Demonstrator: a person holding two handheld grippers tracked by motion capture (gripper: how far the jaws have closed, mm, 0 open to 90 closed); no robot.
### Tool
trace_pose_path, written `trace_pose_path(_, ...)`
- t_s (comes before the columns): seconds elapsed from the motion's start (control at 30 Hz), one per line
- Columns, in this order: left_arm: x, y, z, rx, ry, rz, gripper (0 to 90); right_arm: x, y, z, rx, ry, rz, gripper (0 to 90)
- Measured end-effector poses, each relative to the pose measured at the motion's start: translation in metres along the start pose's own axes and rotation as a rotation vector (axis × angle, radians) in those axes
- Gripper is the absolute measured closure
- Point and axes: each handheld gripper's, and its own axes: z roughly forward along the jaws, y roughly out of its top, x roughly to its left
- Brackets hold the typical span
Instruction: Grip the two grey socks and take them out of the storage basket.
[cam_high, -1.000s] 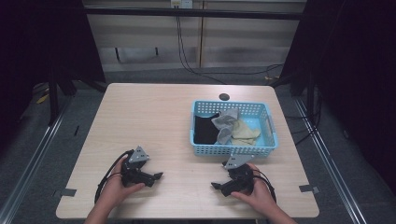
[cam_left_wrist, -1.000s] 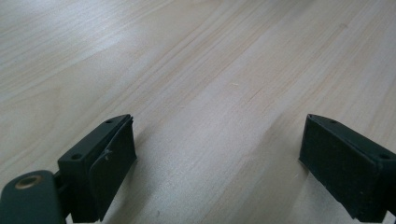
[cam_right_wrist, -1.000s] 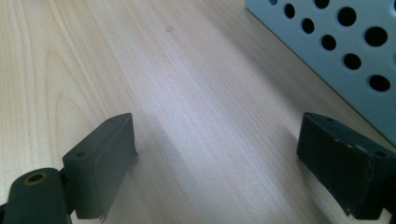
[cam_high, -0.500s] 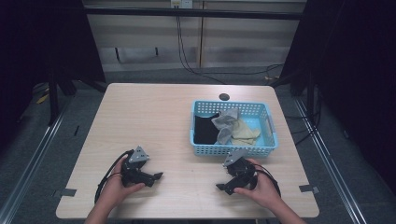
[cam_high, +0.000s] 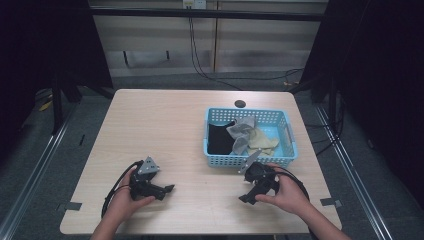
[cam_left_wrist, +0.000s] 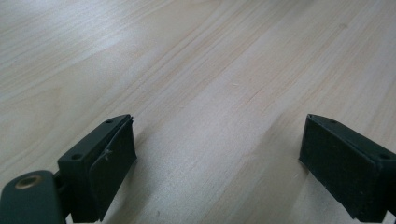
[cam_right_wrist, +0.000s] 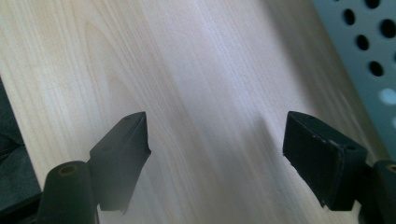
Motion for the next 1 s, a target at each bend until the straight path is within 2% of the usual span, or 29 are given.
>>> trace_pose_path(0.13,0.0,0.0,0.0,0.0,0.0,0.0,9.8,-0.002,0.004,-0.008,0.029,0.001,0.004,22.4)
trace_pose_path(0.3,0.0,0.0,0.0,0.0,0.0,0.0,9.8,-0.006,0.013,-0.024,0.06,-0.008,-0.015,22.8)
trace_pose_path(0.67,0.0,0.0,0.0,0.0,0.0,0.001,9.8,-0.018,0.031,-0.053,0.059,-0.01,-0.03,23.1)
trace_pose_path(0.7,0.0,0.0,0.0,0.0,-0.001,0.001,9.8,-0.021,0.036,-0.058,0.061,-0.011,-0.014,23.1)
trace_pose_path(0.77,0.0,0.0,0.0,0.0,0.0,0.0,9.8,-0.025,0.04,-0.061,0.064,-0.018,-0.028,23.2)
trace_pose_path(1.0,0.0,0.0,0.0,0.001,0.0,0.001,9.8,-0.036,0.054,-0.07,0.071,-0.032,-0.019,23.4)
